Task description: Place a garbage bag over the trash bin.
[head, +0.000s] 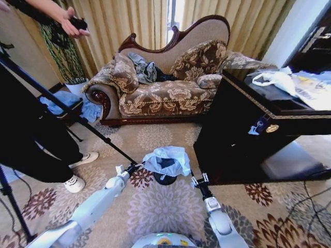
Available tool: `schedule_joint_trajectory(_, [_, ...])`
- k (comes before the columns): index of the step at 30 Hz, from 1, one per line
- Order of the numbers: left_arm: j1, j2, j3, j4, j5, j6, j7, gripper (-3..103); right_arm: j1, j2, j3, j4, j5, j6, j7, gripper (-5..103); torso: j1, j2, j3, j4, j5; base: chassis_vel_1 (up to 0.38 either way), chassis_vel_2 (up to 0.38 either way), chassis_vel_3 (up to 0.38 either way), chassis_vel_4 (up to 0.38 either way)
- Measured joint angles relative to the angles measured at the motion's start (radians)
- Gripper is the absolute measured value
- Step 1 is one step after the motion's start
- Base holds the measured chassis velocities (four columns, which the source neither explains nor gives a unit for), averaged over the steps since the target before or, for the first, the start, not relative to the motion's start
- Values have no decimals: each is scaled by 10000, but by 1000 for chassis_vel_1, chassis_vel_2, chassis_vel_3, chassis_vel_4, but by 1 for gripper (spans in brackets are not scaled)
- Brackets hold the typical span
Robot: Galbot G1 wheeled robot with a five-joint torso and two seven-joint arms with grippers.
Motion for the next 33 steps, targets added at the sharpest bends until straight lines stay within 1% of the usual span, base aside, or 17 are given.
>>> schedule_joint_trajectory(1, [70, 97, -40, -192, -33, 11, -18, 100, -74, -58, 35, 177, 120, -35, -55, 72, 0, 0, 0, 0, -1, 0, 0, 0, 0])
schedule_joint_trajectory(3, [239, 347, -205, -748, -16, 26, -36, 100, -225, -247, 116, 619, 462, -122, -222, 83, 0, 0, 0, 0, 2, 0, 0, 0, 0])
schedule_joint_trajectory(4, [239, 347, -205, -748, -16, 26, -36, 100, -225, -247, 116, 619, 462, -122, -222, 83, 0, 0, 0, 0, 2, 0, 0, 0, 0])
schedule_joint_trajectory(7, [362, 742, -395, -1548, 413, -17, -37, 103, -356, -446, 329, 989, 779, -174, -398, 97, 0, 0, 1, 1, 0, 0, 0, 0, 0])
schedule_joint_trajectory(8, [362, 742, -395, -1548, 413, -17, -37, 103, -356, -446, 329, 989, 779, -174, -398, 97, 0, 0, 1, 1, 0, 0, 0, 0, 0])
schedule_joint_trajectory(11, [110, 1310, -364, -2485, 1779, -298, -30, 99, -499, -528, 611, 1247, 1010, -173, -485, 100, 0, 0, 1, 0, 3, 0, 0, 0, 0])
schedule_joint_trajectory(12, [110, 1310, -364, -2485, 1779, -298, -30, 99, -499, -528, 611, 1247, 1010, -173, -485, 100, 0, 0, 1, 0, 3, 0, 0, 0, 0])
schedule_joint_trajectory(14, [-412, 1637, 54, -2828, 3077, -630, 43, 96, -677, -515, 789, 1474, 1138, -171, -545, 100, 0, 0, 1, 0, 2, 0, 0, 0, 0])
schedule_joint_trajectory(15, [-412, 1637, 54, -2828, 3077, -630, 43, 96, -677, -515, 789, 1474, 1138, -171, -545, 100, 0, 0, 1, 0, 2, 0, 0, 0, 0])
schedule_joint_trajectory(17, [-1183, 1834, 994, -2918, 4152, -814, 103, 96, -918, -414, 974, 1694, 1286, -143, -644, 100, 0, 0, 0, 1, 5, 0, 0, 0, 0])
schedule_joint_trajectory(19, [-1496, 1864, 1465, -2911, 4416, -863, 113, 96, -1008, -383, 1020, 1746, 1341, -121, -684, 100, 0, 0, 0, 0, 5, 0, 0, 0, 0])
schedule_joint_trajectory(22, [-3084, 1744, 3552, -2325, 5192, -1020, 304, 95, -1439, -200, 1287, 1804, 1422, 127, -902, 100, 1, 0, 1, -2, 6, 0, 0, 0, 0])
schedule_joint_trajectory(23, [-3084, 1744, 3552, -2325, 5192, -1020, 304, 95, -1439, -200, 1287, 1804, 1422, 127, -902, 100, 1, 0, 1, -2, 6, 0, 0, 0, 0])
schedule_joint_trajectory(27, [-4768, 1084, 5235, -1011, 5363, -1236, 608, 94, -1816, 25, 1570, 1809, 1426, 354, -1009, 100, 2, 0, 1, -3, 5, 0, 0, 0, 0])
schedule_joint_trajectory(28, [-4768, 1084, 5235, -1011, 5363, -1236, 608, 94, -1816, 25, 1570, 1809, 1426, 354, -1009, 100, 2, 0, 1, -3, 5, 0, 0, 0, 0])
schedule_joint_trajectory(31, [-5829, 385, 6379, 50, 5322, -1535, 1132, 93, -1978, 152, 1791, 1793, 1413, 566, -1083, 100, 2, 0, 1, -2, 4, 0, 0, 0, 0])
schedule_joint_trajectory(33, [-5902, 332, 6479, 104, 5283, -1552, 1170, 93, -1995, 165, 1809, 1792, 1413, 581, -1088, 100, 2, 0, 2, -2, 6, 0, 0, 0, 0])
